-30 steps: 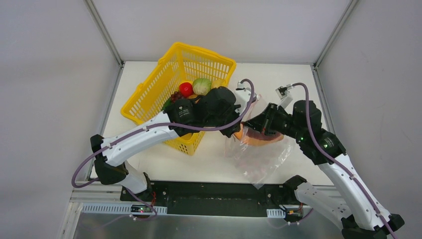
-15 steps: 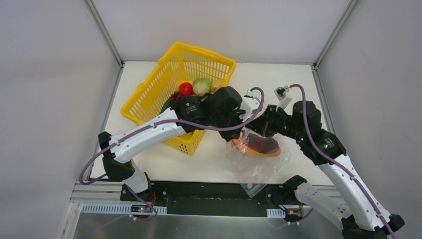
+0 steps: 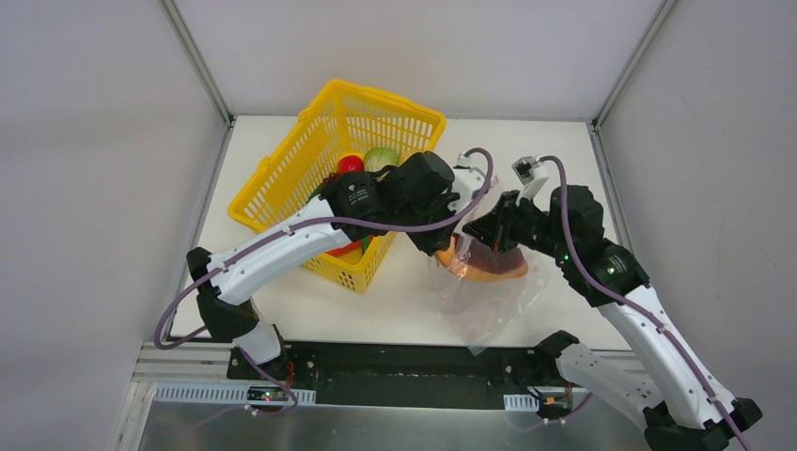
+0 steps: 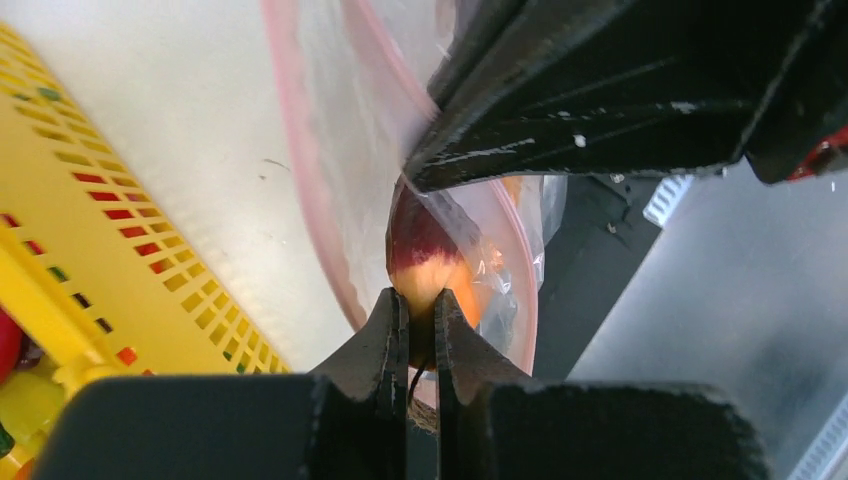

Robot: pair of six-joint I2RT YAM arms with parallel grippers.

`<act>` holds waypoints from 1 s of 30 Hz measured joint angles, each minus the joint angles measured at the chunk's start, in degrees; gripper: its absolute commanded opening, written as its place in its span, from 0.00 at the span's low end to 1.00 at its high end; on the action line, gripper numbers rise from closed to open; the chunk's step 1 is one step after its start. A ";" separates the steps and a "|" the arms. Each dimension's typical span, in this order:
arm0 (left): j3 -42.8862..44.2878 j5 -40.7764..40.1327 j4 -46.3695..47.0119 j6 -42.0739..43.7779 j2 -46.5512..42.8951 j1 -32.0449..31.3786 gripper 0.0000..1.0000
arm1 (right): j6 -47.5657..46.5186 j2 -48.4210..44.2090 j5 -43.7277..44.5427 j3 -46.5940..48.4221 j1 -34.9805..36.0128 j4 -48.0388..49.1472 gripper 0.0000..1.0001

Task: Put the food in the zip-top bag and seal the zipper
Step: Place the fake food in the zipper food storage bag.

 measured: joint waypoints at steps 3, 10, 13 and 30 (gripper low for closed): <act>-2.23 -2.67 3.54 -2.29 -1.40 1.36 0.00 | -1.79 1.79 1.42 1.03 0.00 0.68 0.02; -3.19 -0.50 4.92 -3.13 -2.40 4.20 0.00 | -8.48 6.80 2.75 3.56 0.02 1.05 0.00; -3.17 1.55 3.98 -2.80 -2.03 4.17 0.00 | -11.45 8.17 2.29 4.22 0.02 0.94 0.00; -14.40 -5.40 15.30 -9.44 -8.20 4.15 0.00 | -23.50 13.27 3.26 11.37 0.02 2.23 0.00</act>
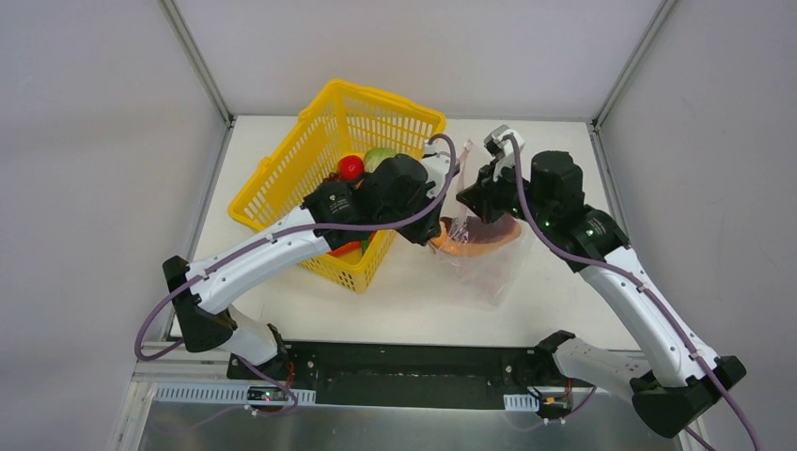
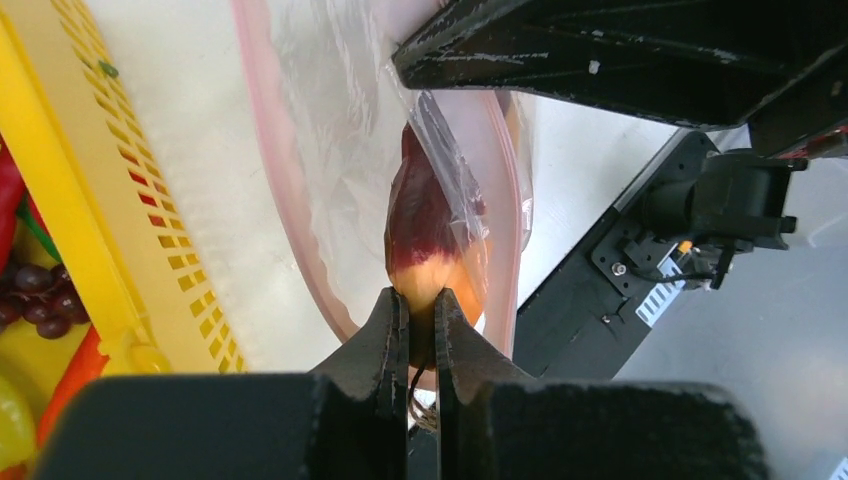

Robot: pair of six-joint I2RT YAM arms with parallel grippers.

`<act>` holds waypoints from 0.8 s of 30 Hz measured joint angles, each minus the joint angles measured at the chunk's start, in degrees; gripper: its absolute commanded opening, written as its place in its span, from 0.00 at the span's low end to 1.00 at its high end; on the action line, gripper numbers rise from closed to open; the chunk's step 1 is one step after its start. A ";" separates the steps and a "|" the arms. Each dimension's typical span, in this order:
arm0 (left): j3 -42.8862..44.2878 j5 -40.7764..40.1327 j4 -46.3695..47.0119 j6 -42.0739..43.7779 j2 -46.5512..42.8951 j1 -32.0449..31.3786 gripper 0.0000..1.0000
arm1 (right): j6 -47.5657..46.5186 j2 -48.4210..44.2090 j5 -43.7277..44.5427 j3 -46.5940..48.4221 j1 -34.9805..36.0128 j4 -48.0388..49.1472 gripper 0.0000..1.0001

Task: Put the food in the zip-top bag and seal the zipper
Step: Place the fake food in the zipper food storage bag.

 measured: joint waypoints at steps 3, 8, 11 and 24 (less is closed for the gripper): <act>-4.33 -0.98 2.56 -1.84 -0.94 0.02 0.00 | -0.37 -0.28 0.13 -3.89 0.00 2.43 0.01; -6.29 1.70 3.15 -3.45 1.64 0.00 0.00 | 0.52 -2.14 -0.96 -12.52 0.00 5.27 0.01; -5.57 4.37 2.73 -3.23 3.74 0.00 0.00 | 0.70 -3.19 -2.25 -13.86 0.00 5.57 0.01; 7.80 10.80 -8.83 1.55 9.44 0.02 0.00 | 0.57 -7.37 -6.97 -13.88 0.00 9.86 0.03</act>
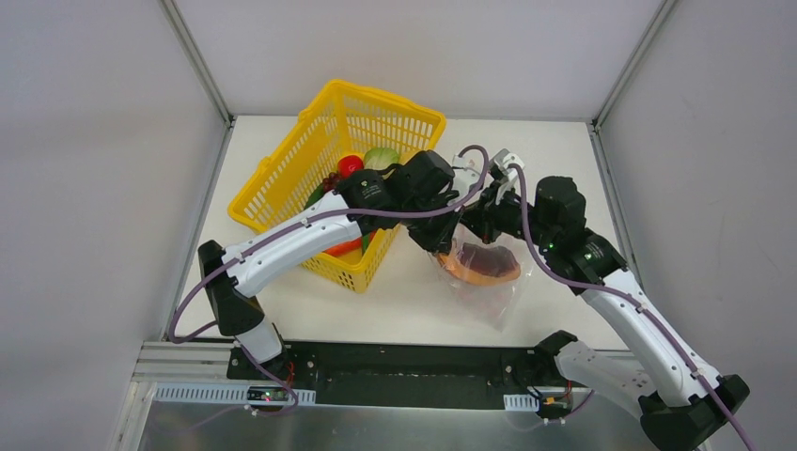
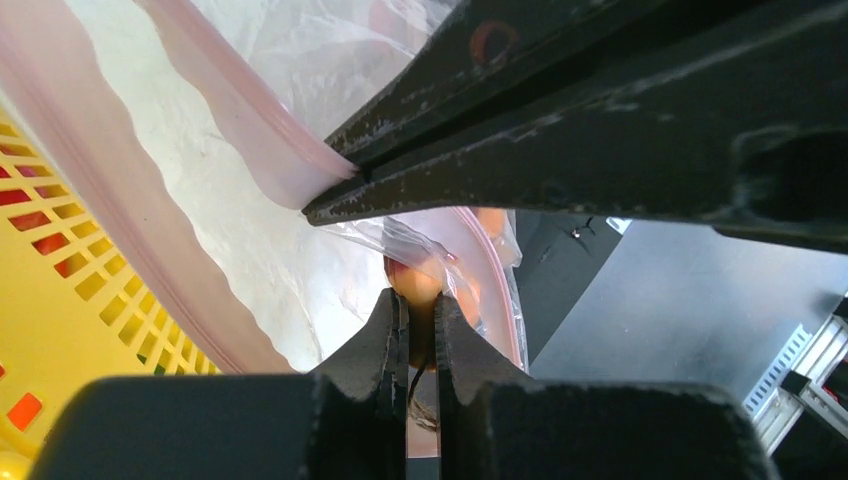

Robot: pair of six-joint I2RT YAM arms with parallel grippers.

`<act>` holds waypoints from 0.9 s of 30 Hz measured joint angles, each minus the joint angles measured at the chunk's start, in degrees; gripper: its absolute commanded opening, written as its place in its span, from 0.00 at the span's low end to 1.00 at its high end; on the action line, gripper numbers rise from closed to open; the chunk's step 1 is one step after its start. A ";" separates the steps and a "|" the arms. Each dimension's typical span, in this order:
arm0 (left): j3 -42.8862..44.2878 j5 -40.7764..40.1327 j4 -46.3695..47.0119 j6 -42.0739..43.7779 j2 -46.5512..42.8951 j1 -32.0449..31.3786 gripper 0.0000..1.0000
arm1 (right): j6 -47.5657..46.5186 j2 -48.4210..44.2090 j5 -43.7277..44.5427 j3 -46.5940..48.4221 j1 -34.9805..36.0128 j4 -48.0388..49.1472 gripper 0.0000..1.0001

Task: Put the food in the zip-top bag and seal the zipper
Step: Place the fake food in the zipper food storage bag.

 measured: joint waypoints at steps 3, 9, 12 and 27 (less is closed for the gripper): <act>0.00 1.25 -0.92 0.48 0.00 0.02 0.03 | 0.04 -0.68 0.11 -0.48 0.07 0.70 0.03; 2.49 4.07 -4.13 2.38 1.42 0.02 0.45 | 0.42 -1.62 0.15 -1.73 0.11 1.22 0.03; 3.76 4.09 -4.92 2.95 2.16 0.07 0.63 | 0.59 -1.81 0.15 -1.73 0.11 1.46 0.03; -5.95 -1.66 6.49 0.87 -11.41 0.39 0.77 | 1.92 -3.45 1.77 -4.35 0.15 3.67 0.02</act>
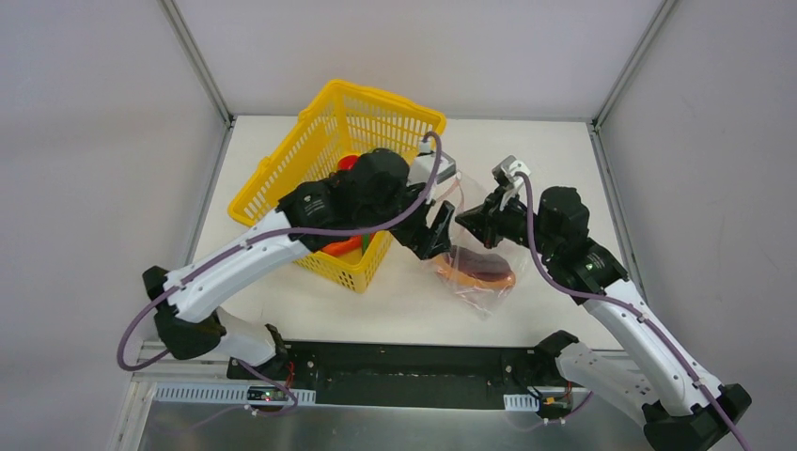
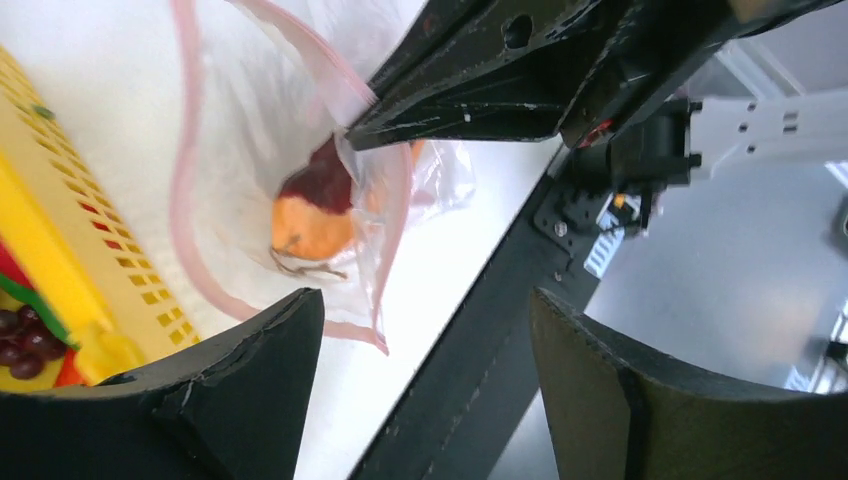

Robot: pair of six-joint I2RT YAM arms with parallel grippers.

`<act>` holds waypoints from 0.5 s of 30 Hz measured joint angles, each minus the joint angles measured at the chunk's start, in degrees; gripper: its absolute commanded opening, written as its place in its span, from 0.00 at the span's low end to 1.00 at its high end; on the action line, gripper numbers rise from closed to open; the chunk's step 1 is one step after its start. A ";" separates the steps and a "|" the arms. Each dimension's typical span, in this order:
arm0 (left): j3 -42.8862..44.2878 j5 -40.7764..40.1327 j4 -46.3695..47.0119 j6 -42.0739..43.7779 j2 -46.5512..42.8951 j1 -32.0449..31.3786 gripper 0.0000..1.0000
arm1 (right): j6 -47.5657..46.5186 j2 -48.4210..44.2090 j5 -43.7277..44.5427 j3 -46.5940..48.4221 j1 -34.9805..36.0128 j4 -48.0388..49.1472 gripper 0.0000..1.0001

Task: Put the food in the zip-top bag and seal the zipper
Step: Place the fake food in the zipper food storage bag, then pick up the fake fruit from the bin.

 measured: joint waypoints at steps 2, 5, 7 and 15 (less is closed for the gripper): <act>-3.72 -2.08 3.32 -0.22 -4.11 0.00 0.82 | 0.22 -0.42 0.07 -0.22 0.00 0.02 0.02; -9.88 -7.91 7.06 -0.59 -10.97 0.00 0.89 | 1.44 -1.33 0.85 -0.22 0.00 -0.09 0.01; -14.32 -12.33 9.29 -0.94 -15.67 0.37 0.93 | 2.62 -2.01 1.55 0.22 0.00 -1.09 0.01; -24.11 -22.05 10.32 -3.96 -25.29 11.30 0.99 | 4.76 -2.36 1.84 7.67 0.00 -9.73 0.01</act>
